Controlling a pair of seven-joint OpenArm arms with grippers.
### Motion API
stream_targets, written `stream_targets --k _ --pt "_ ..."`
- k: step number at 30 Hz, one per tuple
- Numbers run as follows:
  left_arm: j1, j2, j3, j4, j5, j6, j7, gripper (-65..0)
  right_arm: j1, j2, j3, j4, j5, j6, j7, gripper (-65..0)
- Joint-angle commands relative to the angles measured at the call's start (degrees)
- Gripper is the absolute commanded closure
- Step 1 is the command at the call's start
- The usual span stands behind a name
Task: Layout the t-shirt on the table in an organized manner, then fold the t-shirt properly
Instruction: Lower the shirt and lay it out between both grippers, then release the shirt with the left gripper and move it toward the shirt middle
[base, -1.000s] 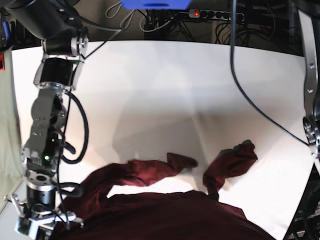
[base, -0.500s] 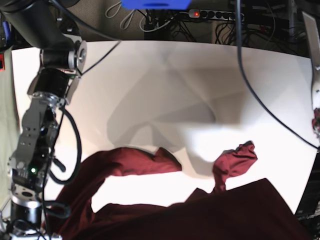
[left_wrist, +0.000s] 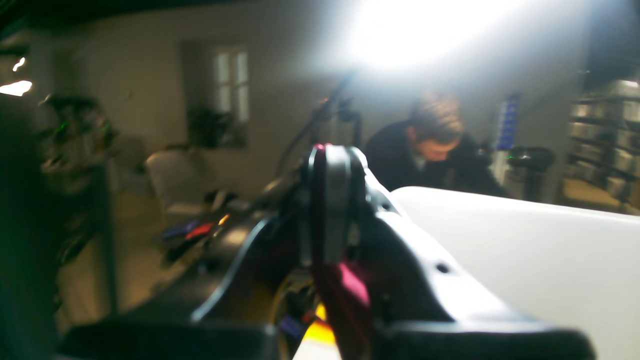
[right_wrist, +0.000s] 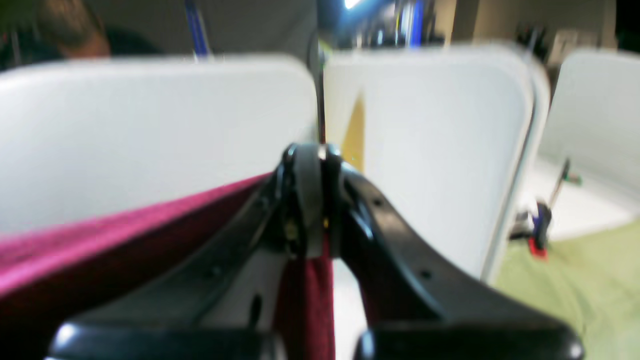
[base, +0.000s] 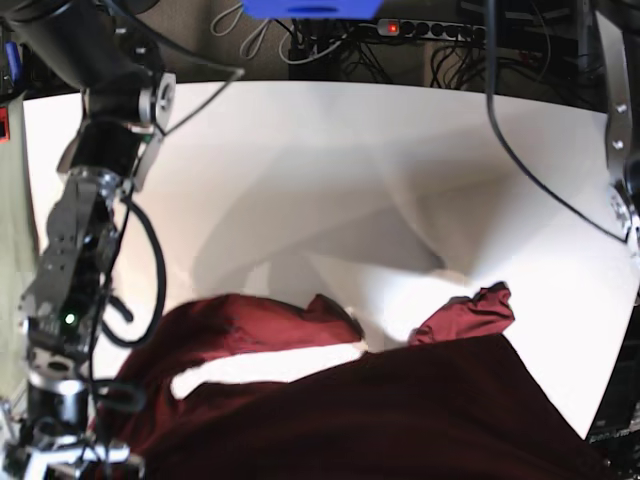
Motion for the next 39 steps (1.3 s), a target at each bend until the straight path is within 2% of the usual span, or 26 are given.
stream_targets --k 1,8,15,20,24,29,33,39 --pt "0.05 -0.91 -1.36 2.4 -0.08 -0.23 -0.86 -0.1 1.71 0.52 0.1 1.34 -0.05 -0.44 2.67 0.0" --pt "15.08 -0.91 -13.49 12.6 -0.43 -0.58 6.61 -0.1 -1.72 0.79 0.1 2.48 -0.13 -0.44 2.67 0.0" --pt "35.48 -0.82 -25.71 21.92 -9.05 -0.4 14.0 -0.1 -5.41 1.05 0.02 4.15 0.13 -0.35 2.67 0.0" --pt "48.93 3.22 -31.6 24.65 -14.23 -0.75 17.6 -0.1 -10.51 0.87 0.1 5.56 0.13 -0.18 2.76 0.0" --pt "56.4 7.8 -31.87 25.17 -15.02 -0.75 19.01 -0.1 -15.17 0.7 0.1 5.65 0.22 -0.18 3.11 0.0" --pt "61.15 13.42 -29.23 23.94 -14.5 -0.75 19.18 -0.1 -22.2 0.52 -0.25 5.21 0.22 -0.18 7.95 0.0" --pt "63.61 14.83 -25.54 22.27 -14.5 -0.75 19.18 -0.1 -26.6 -1.5 -0.34 5.12 -0.05 -0.18 10.23 0.0" --pt "64.67 16.59 -22.46 19.81 -14.5 -0.75 20.41 -0.1 -31.52 -1.68 -0.34 5.12 0.13 -0.18 10.58 0.0"
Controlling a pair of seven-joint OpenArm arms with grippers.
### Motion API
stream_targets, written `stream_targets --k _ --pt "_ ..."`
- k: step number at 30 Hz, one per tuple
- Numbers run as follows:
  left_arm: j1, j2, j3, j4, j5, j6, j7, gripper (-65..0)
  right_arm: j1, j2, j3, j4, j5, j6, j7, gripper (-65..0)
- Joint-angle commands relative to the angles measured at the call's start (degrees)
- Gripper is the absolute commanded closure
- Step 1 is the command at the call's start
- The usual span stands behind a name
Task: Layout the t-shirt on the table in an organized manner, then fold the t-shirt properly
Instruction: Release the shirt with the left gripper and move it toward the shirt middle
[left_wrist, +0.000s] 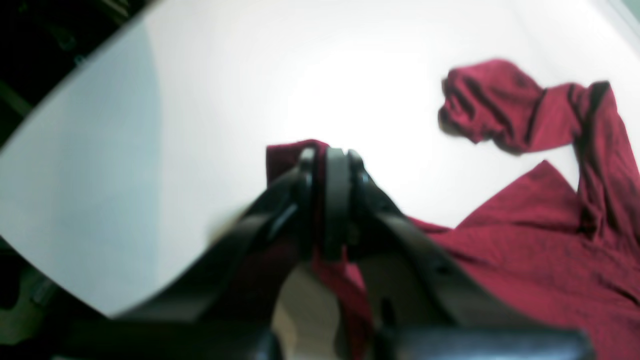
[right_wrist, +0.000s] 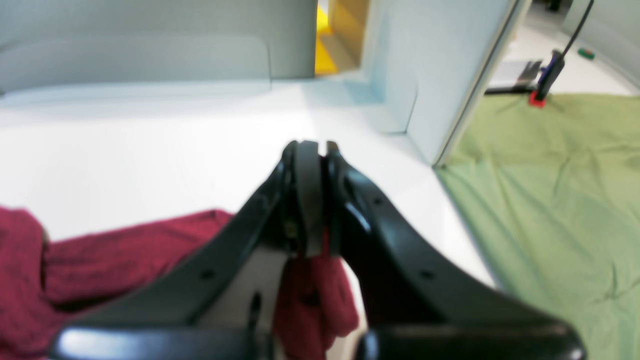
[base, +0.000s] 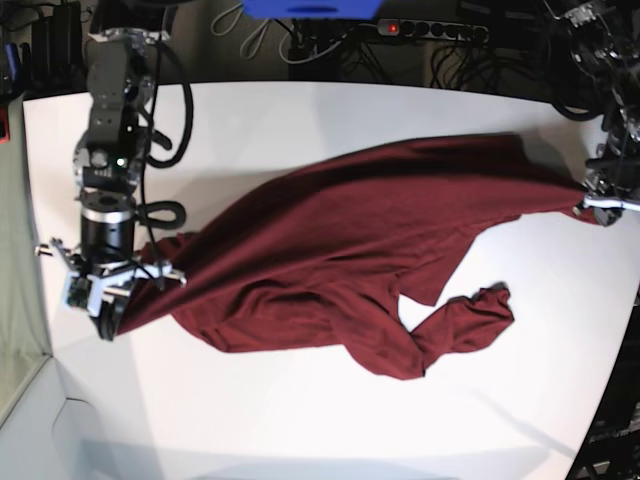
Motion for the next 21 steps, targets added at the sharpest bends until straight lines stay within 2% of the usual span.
stream_targets --k 1,5,9,11,14,18,21 --pt "-0.14 -1.05 0.21 0.8 -0.51 -0.01 0.31 -0.1 0.49 0.36 0.17 0.99 -0.26 -0.35 2.12 0.0" --pt "-0.58 -1.32 0.47 0.71 -0.51 -0.1 6.46 -0.1 -0.21 0.36 0.26 0.99 -0.26 -0.35 2.12 0.0" --pt "-1.37 -1.4 0.47 1.15 -1.12 -0.1 7.61 -0.3 -0.3 0.27 0.34 0.99 -0.26 -0.35 1.95 0.0" --pt "-2.95 -1.4 0.38 1.23 -1.12 -0.1 8.22 -3.2 -0.3 0.27 0.26 0.99 -0.26 -0.35 1.95 0.0" --pt "-3.83 -1.4 0.38 1.23 -1.12 -0.1 8.31 -13.4 -0.3 0.27 0.26 0.99 -0.26 -0.35 1.95 0.0" --pt "-3.92 -1.4 0.03 1.23 -1.04 -0.1 8.05 -30.0 -0.21 0.27 0.26 0.99 -0.35 -0.35 1.86 0.0" --pt "-4.8 -1.14 -2.69 1.23 -1.12 -0.1 8.22 -38.3 -0.21 0.27 0.17 1.08 -0.35 -0.35 1.86 0.0"
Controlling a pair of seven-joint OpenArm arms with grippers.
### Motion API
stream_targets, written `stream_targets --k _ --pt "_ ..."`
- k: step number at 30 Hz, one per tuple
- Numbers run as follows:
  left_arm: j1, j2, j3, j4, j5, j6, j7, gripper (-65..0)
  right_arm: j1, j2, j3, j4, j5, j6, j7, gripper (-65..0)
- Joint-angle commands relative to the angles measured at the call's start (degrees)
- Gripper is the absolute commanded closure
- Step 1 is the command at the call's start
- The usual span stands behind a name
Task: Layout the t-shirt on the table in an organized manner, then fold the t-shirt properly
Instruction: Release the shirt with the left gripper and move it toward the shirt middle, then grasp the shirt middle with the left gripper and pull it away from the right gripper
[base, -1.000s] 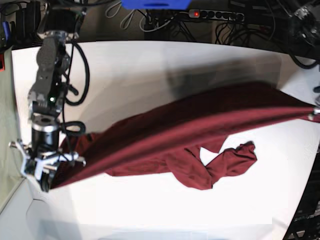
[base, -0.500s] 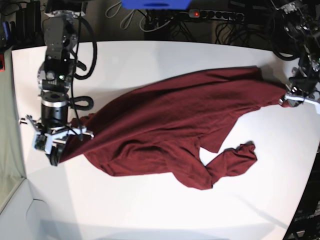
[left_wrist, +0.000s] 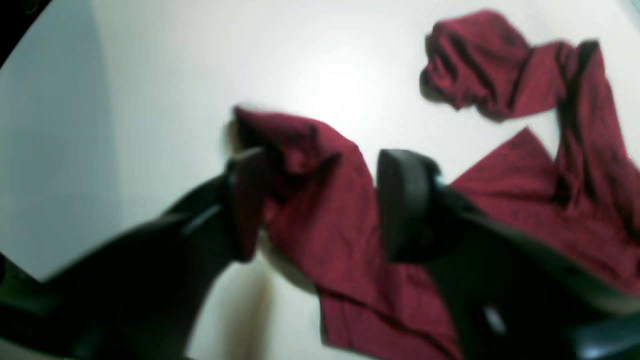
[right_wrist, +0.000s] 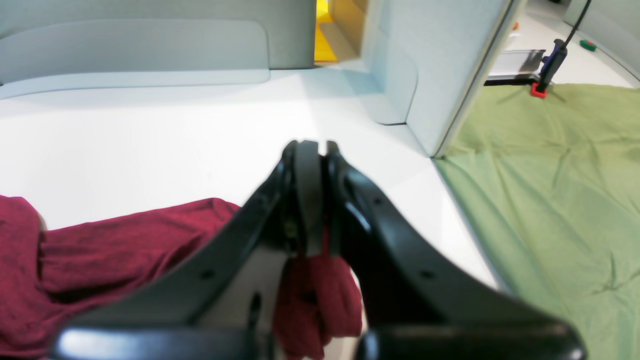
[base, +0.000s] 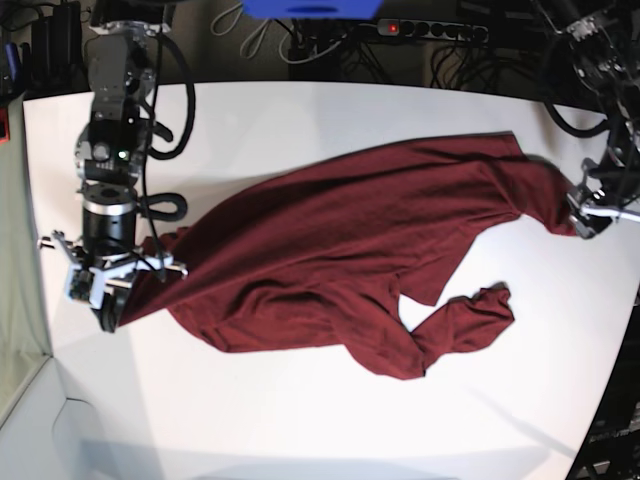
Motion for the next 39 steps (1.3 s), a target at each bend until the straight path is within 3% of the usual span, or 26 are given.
stream_targets --k 1,6,11,18,28,35,39 --pt "-1.06 -1.12 -1.41 1.15 -0.36 -0.1 -1.02 -40.7 0.71 0.27 0.04 1.08 -0.33 -0.35 1.75 0.0" --pt "-7.04 -1.03 -4.49 3.26 -0.45 -0.1 -1.55 -45.2 0.71 0.27 0.04 1.08 -0.24 -0.35 1.75 0.0" --pt "-16.62 1.43 4.66 1.85 -0.18 -0.1 -1.73 -45.1 0.71 0.27 0.04 0.99 -0.15 -0.35 1.49 0.0" --pt "-26.38 8.99 17.75 -15.82 0.26 0.17 -2.69 -44.9 1.15 0.27 -0.05 0.99 -0.42 -0.27 1.31 0.0" --pt "-29.9 9.34 32.44 -33.14 0.26 0.25 -23.09 -44.8 0.71 0.62 -0.05 1.08 -0.42 -0.27 1.31 0.0" --pt "-38.43 9.96 39.64 -51.07 0.17 0.34 -32.58 -44.8 0.01 0.53 -0.14 1.08 -0.51 -0.27 1.22 0.0" --pt "-42.91 11.98 42.46 -60.83 0.26 0.34 -37.68 -44.8 -0.17 0.62 -0.14 1.08 -0.51 -0.27 1.22 0.0"
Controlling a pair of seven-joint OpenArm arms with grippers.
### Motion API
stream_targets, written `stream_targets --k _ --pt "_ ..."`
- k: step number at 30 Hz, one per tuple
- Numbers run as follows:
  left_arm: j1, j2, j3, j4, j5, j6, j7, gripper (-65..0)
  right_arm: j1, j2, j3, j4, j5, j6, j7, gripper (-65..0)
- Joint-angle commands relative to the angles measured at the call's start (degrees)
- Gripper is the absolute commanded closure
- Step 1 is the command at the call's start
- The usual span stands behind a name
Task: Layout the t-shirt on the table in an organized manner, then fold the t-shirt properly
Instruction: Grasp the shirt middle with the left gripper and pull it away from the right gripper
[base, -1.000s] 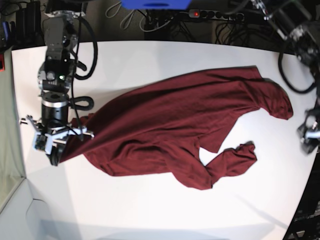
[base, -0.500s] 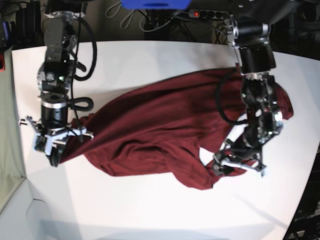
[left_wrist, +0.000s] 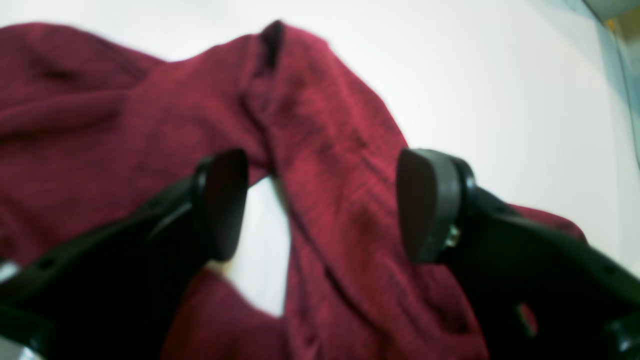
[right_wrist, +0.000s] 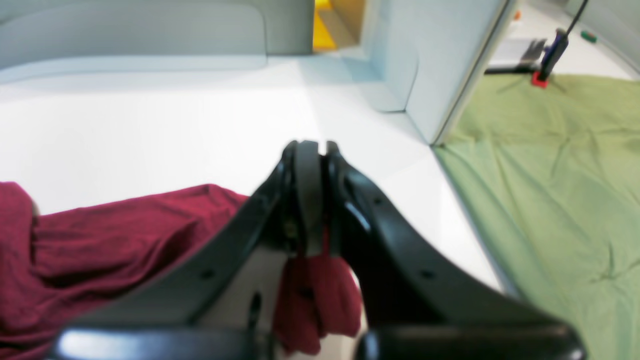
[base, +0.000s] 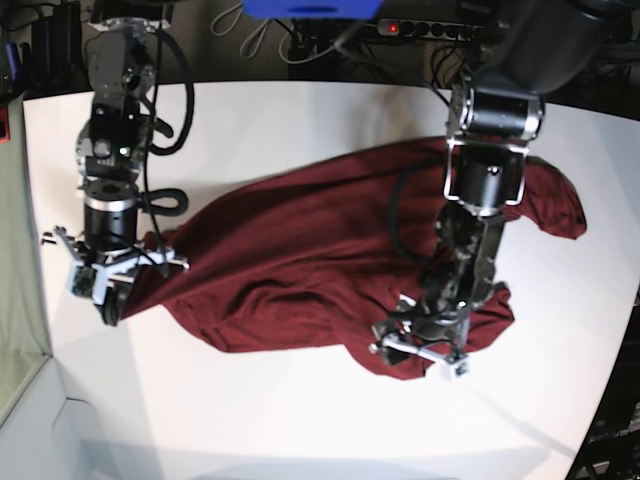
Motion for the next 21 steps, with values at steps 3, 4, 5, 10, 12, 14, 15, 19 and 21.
stream_targets --k 3,4,5,10,12,14,15,19,21 --pt "-4.89 1.41 1.18 -5.43 -0.29 -0.53 -4.35 -44.8 0.64 0.47 0.1 1.08 -0.27 -0.27 2.1 0.0" --pt "-5.6 1.76 1.62 -6.93 -0.29 -0.53 -5.4 -44.8 0.55 0.47 0.1 1.08 -0.27 -0.27 2.1 0.0" --pt "-6.21 2.11 2.14 -8.69 -0.29 -0.53 -6.55 -44.6 0.11 0.47 0.19 1.08 -0.27 -0.27 2.1 0.0" --pt "-8.32 3.25 3.37 -13.96 -0.29 -0.44 -12.35 -24.6 -0.94 0.47 0.19 1.16 -0.27 -0.27 2.1 0.0" --pt "-9.38 3.43 3.29 -15.63 -0.29 -0.44 -14.55 -10.8 -1.38 0.47 0.19 1.16 -0.27 -0.27 2.1 0.0" --pt "-10.96 3.43 3.37 -18.18 -0.29 -0.36 -17.45 0.0 -2.0 0.47 0.19 1.16 -0.27 -0.27 2.1 0.0" --pt "-11.92 3.34 3.37 -19.24 -0.29 -0.36 -18.41 0.0 -2.44 0.47 0.19 1.16 -0.27 -0.27 2.1 0.0" --pt "-15.18 0.97 3.11 -21.0 -0.38 -0.36 -22.28 0.0 -4.28 0.47 0.19 1.16 -0.27 -0.27 2.19 0.0" --pt "-17.64 -0.53 2.93 -19.94 -0.82 -0.36 -23.34 -0.3 -4.99 0.47 0.19 1.16 -0.27 -0.27 2.19 0.0"
